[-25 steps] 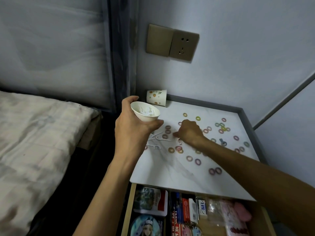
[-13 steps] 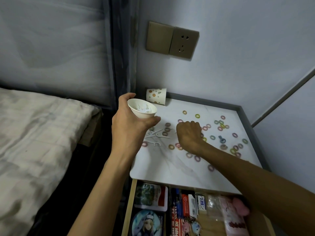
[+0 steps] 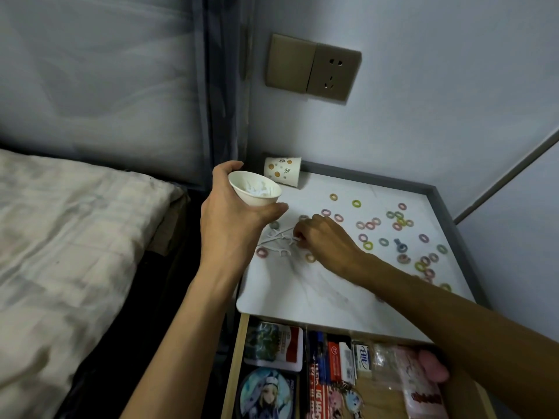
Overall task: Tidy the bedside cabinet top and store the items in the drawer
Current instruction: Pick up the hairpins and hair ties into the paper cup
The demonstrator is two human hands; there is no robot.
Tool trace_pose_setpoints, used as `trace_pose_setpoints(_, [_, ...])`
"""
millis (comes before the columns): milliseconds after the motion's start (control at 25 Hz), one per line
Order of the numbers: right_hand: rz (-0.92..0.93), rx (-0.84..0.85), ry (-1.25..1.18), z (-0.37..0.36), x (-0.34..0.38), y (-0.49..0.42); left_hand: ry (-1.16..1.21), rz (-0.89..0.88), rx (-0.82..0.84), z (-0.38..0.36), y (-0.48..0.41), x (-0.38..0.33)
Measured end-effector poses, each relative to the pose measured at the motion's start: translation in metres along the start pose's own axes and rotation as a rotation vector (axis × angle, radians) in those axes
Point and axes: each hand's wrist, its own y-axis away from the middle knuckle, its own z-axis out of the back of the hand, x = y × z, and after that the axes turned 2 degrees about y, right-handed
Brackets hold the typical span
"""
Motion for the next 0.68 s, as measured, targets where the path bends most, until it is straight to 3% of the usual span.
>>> trace_pose_setpoints(400, [-0.332,0.034,-0.460,-0.0025,0.0027,0.0057,0.011,0.007,0.000,-0.0025,-0.0014,0.0014])
trace_pose_setpoints(680, [-0.341,0.047,-0.516,-0.0053,-0.0048,-0.0022,-0.003,0.003,0.000,-0.0031,-0.0016,0.0013])
